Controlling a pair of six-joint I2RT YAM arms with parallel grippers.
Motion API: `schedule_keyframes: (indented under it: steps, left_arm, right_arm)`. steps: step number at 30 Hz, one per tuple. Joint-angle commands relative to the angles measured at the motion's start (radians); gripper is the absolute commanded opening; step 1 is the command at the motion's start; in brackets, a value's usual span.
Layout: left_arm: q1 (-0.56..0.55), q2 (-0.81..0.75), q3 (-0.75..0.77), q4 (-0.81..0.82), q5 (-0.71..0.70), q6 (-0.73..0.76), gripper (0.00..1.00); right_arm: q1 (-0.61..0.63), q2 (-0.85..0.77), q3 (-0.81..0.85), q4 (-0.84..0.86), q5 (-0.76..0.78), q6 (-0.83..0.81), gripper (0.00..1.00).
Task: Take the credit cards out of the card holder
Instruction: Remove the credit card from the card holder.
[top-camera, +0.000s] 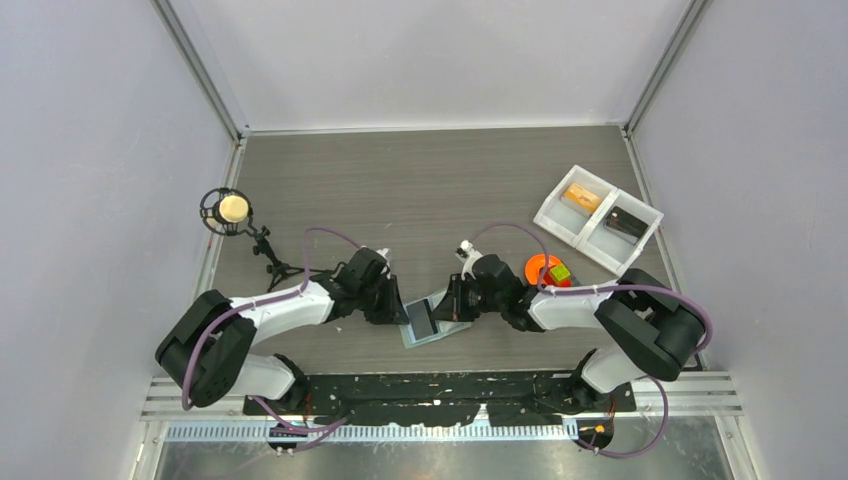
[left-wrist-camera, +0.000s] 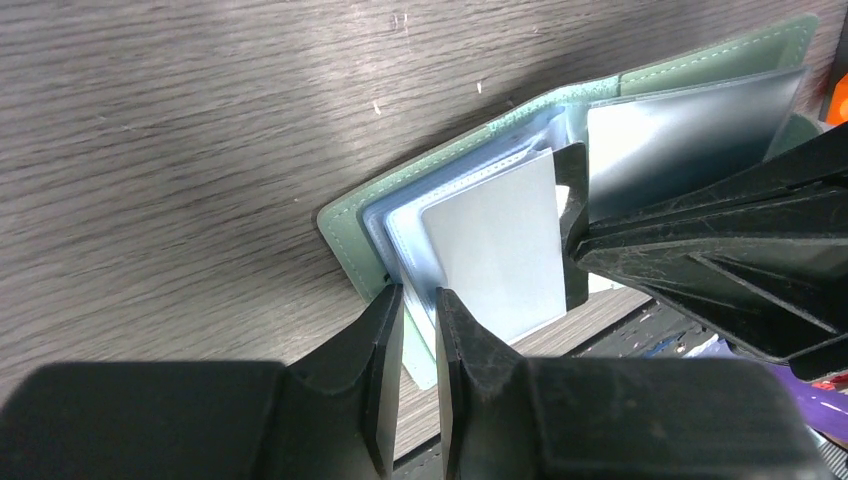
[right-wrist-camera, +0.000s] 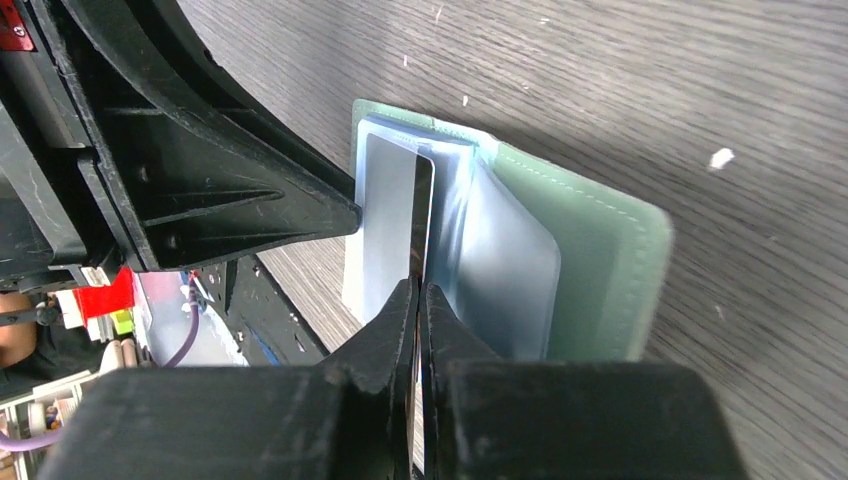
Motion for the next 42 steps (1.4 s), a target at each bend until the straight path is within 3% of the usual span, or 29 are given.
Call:
schedule_keyframes:
  steps: [1, 14, 21, 29, 37, 42]
  left_arm:
    - [-0.001, 0.037, -0.025, -0.001, -0.045, 0.025, 0.20]
    - [-0.001, 0.033, -0.032, -0.004, -0.057, 0.029, 0.20]
    - [0.000, 0.021, -0.014, -0.014, -0.040, 0.029, 0.21]
    - [0.000, -0.073, 0.086, -0.065, -0.028, 0.076, 0.35]
    - [-0.008, -0.191, 0.095, -0.004, -0.034, 0.164, 0.48]
    - [-0.122, -0.269, 0.076, 0.051, -0.120, 0.340, 0.51]
  right_arm:
    - [-0.022, -0.046, -0.023, 0.007, -0.015, -0.015, 0.05]
    - [-0.076, -0.098, -0.051, 0.003, -0.065, -0.011, 0.05]
    - [-0.090, -0.225, -0.024, -0.144, -0.021, -0.062, 0.05]
    - [-0.093, -0.291, 0.037, -0.245, 0.005, -0.058, 0.05]
    - [-0.110, -0.292, 0.038, -0.188, -0.047, 0.033, 0.05]
    - [-0.116, -0.318, 0.044, -0.164, -0.058, 0.141, 0.05]
